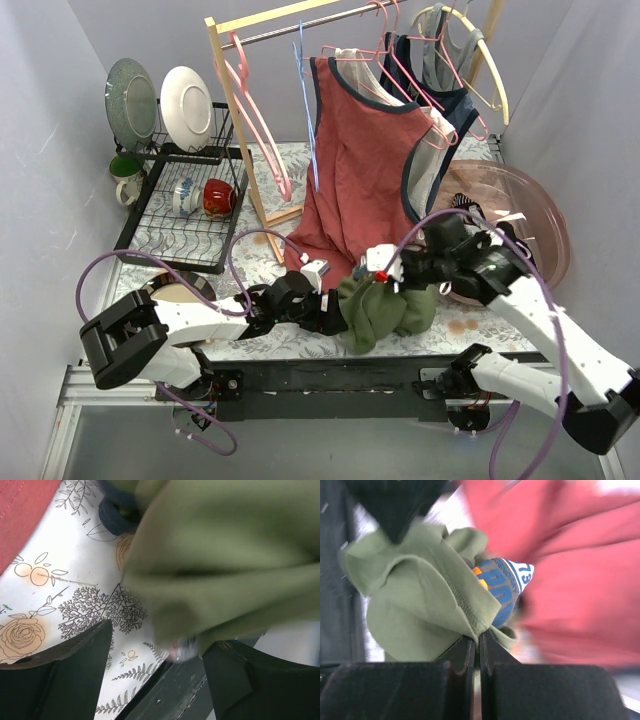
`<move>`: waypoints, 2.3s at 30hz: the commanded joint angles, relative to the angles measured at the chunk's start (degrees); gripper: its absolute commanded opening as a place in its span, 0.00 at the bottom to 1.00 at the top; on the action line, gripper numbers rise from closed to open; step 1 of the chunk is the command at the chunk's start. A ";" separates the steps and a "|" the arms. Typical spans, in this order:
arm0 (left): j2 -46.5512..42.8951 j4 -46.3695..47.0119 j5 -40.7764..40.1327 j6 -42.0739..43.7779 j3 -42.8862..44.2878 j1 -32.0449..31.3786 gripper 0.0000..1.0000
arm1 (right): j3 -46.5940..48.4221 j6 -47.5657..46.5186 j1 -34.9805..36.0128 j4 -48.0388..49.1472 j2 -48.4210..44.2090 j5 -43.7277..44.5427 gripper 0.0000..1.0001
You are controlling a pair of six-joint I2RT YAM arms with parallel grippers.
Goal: Place the tank top on the hanger
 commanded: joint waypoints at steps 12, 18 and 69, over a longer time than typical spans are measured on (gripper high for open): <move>-7.77 4.01 4.82 2.38 0.80 0.38 0.88 | -4.48 -4.78 -12.61 -7.66 -13.98 -10.50 0.01; -16.73 -1.01 3.24 -0.24 -1.21 2.40 0.96 | -9.61 -9.51 -11.30 -9.23 -11.61 -21.58 0.04; -13.48 -13.65 3.26 6.07 11.59 5.83 0.00 | 11.63 19.48 -4.26 4.47 11.08 -4.11 0.01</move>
